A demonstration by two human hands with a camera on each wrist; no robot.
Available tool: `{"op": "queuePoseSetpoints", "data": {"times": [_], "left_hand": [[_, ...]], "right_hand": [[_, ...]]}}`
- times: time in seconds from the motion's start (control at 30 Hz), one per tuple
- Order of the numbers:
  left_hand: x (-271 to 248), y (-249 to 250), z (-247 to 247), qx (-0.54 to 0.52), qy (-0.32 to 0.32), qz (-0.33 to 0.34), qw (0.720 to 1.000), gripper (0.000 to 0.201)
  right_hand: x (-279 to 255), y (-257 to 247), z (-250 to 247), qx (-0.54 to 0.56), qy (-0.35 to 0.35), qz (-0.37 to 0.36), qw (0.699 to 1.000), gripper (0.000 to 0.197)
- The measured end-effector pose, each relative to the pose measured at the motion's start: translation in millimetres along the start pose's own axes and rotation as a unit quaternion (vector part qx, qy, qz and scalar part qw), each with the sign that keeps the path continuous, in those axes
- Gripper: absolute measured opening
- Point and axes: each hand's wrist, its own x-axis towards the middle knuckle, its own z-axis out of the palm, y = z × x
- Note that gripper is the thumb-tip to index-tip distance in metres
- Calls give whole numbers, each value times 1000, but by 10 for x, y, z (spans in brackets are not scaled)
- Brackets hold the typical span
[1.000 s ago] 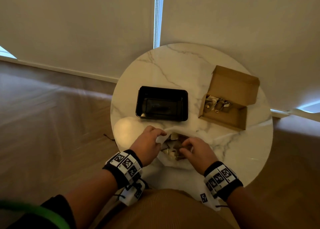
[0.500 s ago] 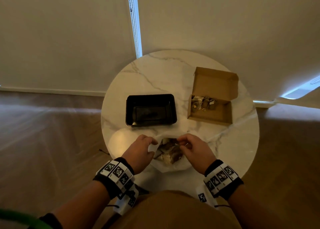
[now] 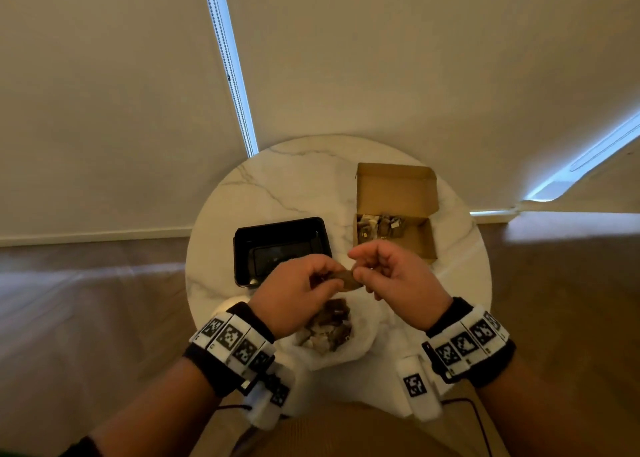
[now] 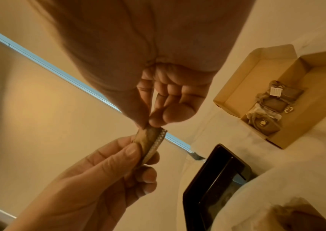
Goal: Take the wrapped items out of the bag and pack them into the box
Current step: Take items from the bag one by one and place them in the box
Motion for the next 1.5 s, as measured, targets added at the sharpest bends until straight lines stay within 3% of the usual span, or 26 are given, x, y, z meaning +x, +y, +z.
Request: {"op": "queuePoseSetpoints", "data": {"times": [0.07,0.23,0.33,0.4,0.53,0.63,0.77,0.9,1.03,1.33,1.4,1.5], "left_hand": [[59,16,-13,-26,8,-11,1000,17],[107,93,-77,-118,31,-30,992,32],[108,137,-106,-134,55,-36,989,27],[107,155,-112,-211,85,-62,972,17],[95,170,-171,-370,117,-144,910,42],[99,141,-178,-353,103,-139,920,46],[120,180,-117,-312,83,-94,942,20],[145,175,-103,-321,93,-89,938,14],[183,181,-161,-384,121,-123,907,13],[298,253,-306,-522,174,-143,822,12],[314,282,-293,-521,164,-142,825,11],[313,295,-285,-456,136,-129,870,10]], "right_hand": [[15,-59,-13,10,14,1,1000,23],[32,-116,23,32,-5,15,999,20],[36,-101,74,49,-5,25,998,12],[46,-103,101,86,2,38,996,9],[78,-110,107,183,12,70,981,15],[95,-112,102,202,11,73,977,20],[133,-98,133,194,10,68,979,21],[156,-72,158,188,-4,56,981,18],[138,-3,177,182,-21,53,982,10],[120,28,226,133,-51,28,989,19],[131,36,249,108,-63,28,992,18],[190,63,251,88,-52,45,994,17]]}}
